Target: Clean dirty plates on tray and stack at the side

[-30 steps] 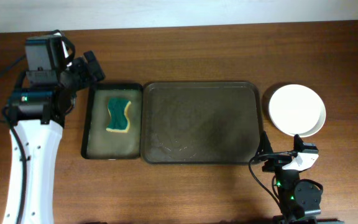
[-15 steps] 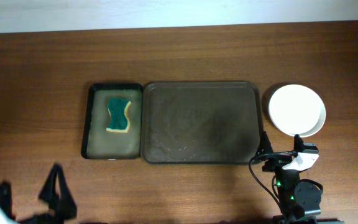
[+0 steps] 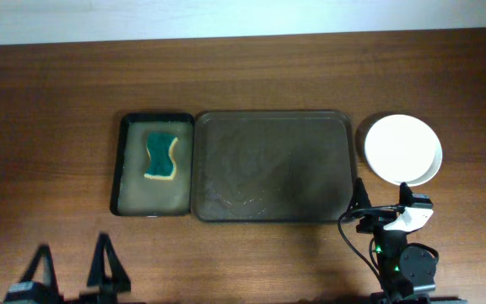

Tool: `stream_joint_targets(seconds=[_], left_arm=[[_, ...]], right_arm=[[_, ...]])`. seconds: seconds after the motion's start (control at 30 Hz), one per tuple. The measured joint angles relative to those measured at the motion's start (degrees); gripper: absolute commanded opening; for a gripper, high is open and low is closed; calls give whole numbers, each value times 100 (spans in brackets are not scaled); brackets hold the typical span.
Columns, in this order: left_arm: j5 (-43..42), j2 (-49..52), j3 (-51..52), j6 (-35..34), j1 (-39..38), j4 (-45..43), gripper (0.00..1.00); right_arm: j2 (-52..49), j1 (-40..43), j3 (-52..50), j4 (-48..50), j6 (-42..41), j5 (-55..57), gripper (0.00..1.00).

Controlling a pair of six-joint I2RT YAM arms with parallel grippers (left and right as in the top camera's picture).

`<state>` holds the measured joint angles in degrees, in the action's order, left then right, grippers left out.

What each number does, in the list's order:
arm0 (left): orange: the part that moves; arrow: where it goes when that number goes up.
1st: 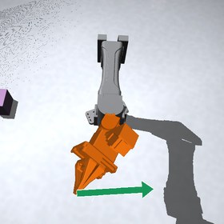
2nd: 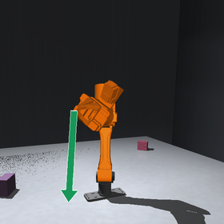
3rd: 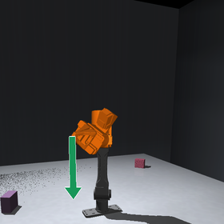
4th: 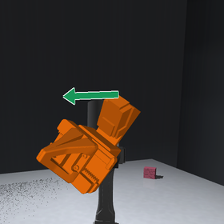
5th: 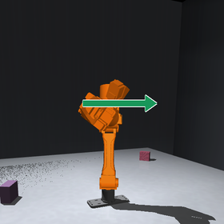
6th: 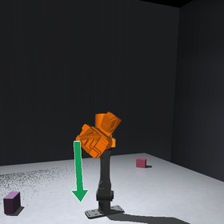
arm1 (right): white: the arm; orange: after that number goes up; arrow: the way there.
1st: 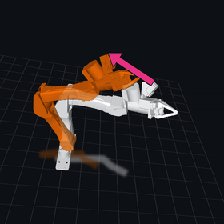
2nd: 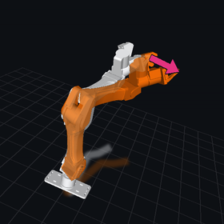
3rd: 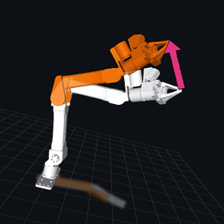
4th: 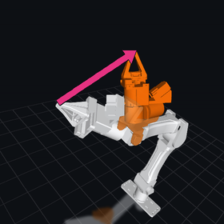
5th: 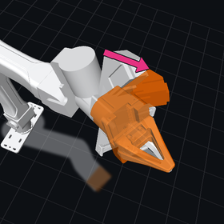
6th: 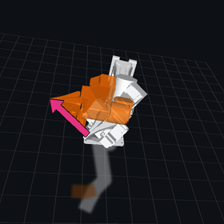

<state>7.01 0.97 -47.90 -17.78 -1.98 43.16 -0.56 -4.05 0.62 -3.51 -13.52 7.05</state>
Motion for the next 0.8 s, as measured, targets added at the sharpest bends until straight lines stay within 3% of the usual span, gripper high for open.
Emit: stream_joint_targets(seconds=[0.1,0.2,0.33,0.47,0.67,0.8], left_arm=[[-195,-15,1130,2,0,-2358,99],[-476,-24,2516,2,0,-5449,100],[-662,-35,3952,2,0,-7040,99],[-702,-35,4597,2,0,-6653,99],[-723,-37,4721,68,0,-4207,99],[-708,-31,4725,1021,0,-3873,99]], right_arm=[[-2,0,0,0,0,4,98],[-2,0,0,2,0,4,98],[-2,0,0,2,-2,4,98],[-2,0,0,2,-2,4,98],[-2,0,0,2,0,4,98],[-2,0,0,2,0,4,98]])
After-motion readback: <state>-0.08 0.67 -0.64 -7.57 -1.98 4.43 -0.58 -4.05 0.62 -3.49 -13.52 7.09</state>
